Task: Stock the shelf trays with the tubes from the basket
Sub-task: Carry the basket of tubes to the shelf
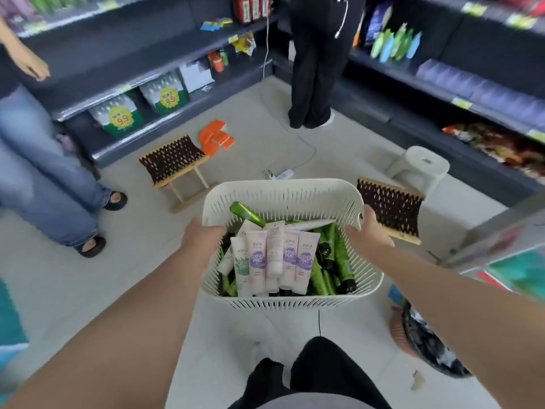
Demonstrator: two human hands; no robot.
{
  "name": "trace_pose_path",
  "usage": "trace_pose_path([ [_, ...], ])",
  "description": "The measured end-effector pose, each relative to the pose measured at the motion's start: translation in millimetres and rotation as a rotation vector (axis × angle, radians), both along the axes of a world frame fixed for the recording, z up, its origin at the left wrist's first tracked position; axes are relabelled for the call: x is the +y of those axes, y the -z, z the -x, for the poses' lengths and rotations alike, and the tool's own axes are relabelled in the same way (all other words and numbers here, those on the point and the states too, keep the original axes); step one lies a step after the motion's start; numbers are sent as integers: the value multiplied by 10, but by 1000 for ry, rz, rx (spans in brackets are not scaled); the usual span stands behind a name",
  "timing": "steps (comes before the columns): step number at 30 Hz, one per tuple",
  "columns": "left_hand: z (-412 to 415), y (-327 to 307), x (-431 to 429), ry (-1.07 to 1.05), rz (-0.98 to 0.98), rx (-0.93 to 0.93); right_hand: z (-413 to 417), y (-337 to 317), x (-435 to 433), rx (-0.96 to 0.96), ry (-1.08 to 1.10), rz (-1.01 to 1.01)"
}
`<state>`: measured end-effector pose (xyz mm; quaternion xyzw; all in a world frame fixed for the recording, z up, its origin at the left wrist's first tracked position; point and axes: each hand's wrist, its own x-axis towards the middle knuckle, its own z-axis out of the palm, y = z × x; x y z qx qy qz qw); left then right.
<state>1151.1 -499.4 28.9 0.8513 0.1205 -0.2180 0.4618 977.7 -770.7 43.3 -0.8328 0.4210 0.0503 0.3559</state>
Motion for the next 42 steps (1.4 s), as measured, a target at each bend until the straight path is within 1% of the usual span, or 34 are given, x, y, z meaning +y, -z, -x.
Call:
trace_pose_path([
  [5,-666,-77,-666,140,-51,-17,-192,47,-308,12,192,-20],
  [10,-1170,-45,-1372,251,-126,2,-489,95,-753,17,288,-10],
  [16,-1660,-81,-2066,338,-81,5,-828,45,-1247,16,407,-31],
  [22,-2123,-120,-2753,411,-65,-10,-1102,-1,-1605,-26,515,-59],
  [29,-2755,-32,-3607,595,-43,17,-1472,68,-1982,-27,699,-33],
  [34,-3034,-123,-4132,692,-40,14,-1667,14,-2244,-23,820,-32],
  [37,-3124,-201,-4431,734,-40,-5,-1704,-34,-2420,-31,851,0],
  [42,-3098,-239,-4942,777,-28,-34,-1652,-59,-2785,-63,890,-7],
])
